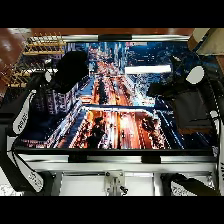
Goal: Fold the shirts.
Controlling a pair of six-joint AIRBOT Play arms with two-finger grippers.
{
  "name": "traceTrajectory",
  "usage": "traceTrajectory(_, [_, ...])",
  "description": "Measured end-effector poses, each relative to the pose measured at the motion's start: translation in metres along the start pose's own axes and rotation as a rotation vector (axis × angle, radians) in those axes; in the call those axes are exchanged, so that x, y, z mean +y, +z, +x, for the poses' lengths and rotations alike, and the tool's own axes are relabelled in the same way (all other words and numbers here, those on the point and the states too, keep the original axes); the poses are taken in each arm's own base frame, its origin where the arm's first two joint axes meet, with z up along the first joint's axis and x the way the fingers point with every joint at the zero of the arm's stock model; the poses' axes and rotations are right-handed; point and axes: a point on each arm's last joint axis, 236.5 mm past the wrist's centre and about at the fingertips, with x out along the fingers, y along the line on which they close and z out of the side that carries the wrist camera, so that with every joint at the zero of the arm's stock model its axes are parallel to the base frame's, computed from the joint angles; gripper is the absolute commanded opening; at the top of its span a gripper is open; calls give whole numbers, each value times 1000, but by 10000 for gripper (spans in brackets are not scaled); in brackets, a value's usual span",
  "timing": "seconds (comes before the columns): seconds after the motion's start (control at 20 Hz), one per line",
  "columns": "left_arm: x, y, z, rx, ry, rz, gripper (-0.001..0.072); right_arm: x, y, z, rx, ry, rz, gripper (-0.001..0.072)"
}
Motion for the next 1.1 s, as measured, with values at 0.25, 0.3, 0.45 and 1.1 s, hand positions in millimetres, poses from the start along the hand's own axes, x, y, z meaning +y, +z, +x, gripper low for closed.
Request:
traceTrajectory(0.25, [-4,-3,7,7,-14,-15,31,0,2,0,-7,1,-5,693])
traceTrajectory(0.3, [-7,-2,7,6,-27,-26,30,0,1,0,-6,2,-5,693])
traceTrajectory(0.45, [-22,19,-11,-40,-74,-57,29,1,-1,0,4,5,-6,693])
traceTrajectory(1.1, [-236,50,-364,-469,-476,329,29,5,50,-112,-290,-109,-127,693])
